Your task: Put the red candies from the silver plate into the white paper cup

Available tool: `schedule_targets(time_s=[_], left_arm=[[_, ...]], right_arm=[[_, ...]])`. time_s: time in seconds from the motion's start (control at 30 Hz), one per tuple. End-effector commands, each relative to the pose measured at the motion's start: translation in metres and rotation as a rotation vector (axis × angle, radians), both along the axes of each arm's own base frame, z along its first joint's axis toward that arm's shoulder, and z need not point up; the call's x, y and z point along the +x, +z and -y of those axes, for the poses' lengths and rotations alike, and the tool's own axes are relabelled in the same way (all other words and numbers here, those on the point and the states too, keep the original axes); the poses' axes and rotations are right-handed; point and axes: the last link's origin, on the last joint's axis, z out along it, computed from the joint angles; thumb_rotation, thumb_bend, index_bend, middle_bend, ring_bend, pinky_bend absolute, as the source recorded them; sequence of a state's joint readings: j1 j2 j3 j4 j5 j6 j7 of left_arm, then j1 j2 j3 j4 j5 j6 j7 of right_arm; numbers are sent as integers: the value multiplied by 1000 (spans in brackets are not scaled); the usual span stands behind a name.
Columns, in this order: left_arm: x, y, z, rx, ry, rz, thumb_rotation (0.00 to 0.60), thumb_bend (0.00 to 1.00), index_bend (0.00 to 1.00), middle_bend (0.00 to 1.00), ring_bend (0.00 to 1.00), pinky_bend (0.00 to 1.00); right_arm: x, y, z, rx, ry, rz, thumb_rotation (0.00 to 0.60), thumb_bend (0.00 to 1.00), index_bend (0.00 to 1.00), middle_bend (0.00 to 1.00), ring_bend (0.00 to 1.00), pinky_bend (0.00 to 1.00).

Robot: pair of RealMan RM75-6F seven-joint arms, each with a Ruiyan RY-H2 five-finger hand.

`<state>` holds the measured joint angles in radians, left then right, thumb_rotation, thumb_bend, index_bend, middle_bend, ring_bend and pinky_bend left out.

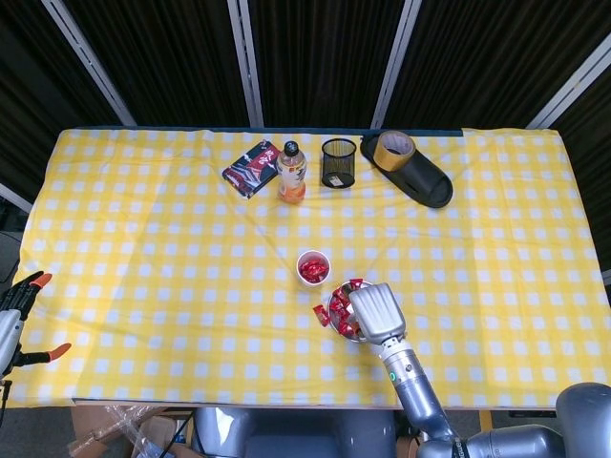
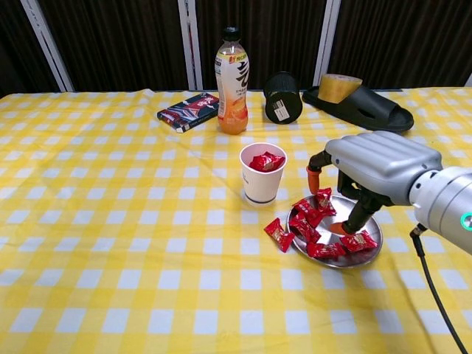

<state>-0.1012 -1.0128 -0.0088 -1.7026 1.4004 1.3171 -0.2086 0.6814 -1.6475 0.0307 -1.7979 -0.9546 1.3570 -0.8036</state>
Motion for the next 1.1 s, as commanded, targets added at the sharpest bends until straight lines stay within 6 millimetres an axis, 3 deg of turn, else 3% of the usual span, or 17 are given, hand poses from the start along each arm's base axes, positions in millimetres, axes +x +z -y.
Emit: schedule_targets(time_s=[0.03,0.47,1.1], left_arm=[[0,0,0,0,0,1,600,24,0,0,0,0],[1,-1,0,-5,-3,-2,600,24,0,0,0,0],[0,-1,0,-4,2,-3,600,24,0,0,0,0]], right_arm=[[-8,-1,-2,7,-21,-11,600,248,444,973,1000,954],[-36,-1,-2,20,-85,-54,600,248,446,973,1000,954],[-40,-9,4,25,-111,-31,600,248,460,973,1000,954]])
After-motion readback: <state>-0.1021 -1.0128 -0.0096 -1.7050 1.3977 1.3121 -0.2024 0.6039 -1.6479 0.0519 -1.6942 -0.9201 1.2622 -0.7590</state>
